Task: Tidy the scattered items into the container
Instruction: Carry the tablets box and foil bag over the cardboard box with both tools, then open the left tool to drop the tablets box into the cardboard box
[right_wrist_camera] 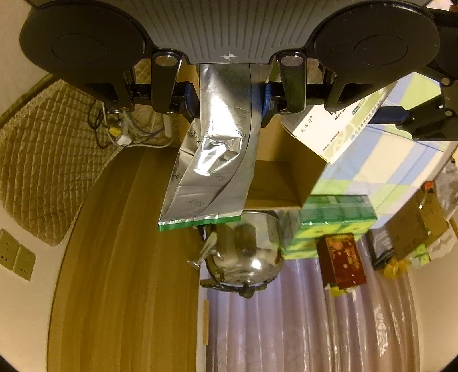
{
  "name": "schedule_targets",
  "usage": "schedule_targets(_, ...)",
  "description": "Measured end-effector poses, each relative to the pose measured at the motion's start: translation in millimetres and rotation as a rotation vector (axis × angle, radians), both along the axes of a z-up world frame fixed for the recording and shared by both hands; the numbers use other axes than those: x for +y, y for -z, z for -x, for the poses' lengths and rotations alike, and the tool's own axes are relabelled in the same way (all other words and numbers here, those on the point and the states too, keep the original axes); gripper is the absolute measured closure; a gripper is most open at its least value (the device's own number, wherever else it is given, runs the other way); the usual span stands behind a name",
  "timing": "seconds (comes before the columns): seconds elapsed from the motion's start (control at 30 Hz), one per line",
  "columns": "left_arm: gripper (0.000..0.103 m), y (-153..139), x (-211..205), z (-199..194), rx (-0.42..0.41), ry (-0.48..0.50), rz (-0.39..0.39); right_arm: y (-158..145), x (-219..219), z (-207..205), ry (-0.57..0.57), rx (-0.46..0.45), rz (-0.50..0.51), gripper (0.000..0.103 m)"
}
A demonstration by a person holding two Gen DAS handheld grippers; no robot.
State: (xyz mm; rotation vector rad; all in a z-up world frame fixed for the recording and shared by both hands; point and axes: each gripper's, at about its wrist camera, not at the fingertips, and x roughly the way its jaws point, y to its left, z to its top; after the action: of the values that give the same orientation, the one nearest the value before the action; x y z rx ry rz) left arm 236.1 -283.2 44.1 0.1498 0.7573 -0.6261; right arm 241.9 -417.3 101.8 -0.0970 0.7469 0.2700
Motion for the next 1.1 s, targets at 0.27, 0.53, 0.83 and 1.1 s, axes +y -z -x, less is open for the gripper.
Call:
schedule_targets(0.27, 0.036, 27, -8, -16, 0.037, -0.003, -0.033, 27, -1, -17, -0.003, 0.027, 0.014, 0.063)
schedule_targets(0.53, 0.036, 33, -12, -24, 0.041, -0.003, -0.021, 38, -2, -25, -0.005, 0.049, 0.025, 0.063)
schedule_targets(0.83, 0.030, 20, 5, -10, -0.015, 0.000, 0.000, 42, -4, -27, 0.002, 0.063, 0.030, 0.063)
schedule_targets(1.1, 0.029, 14, 43, 14, -0.048, -0.044, -0.017, 46, 0, -29, -0.007, 0.067, 0.030, 0.063)
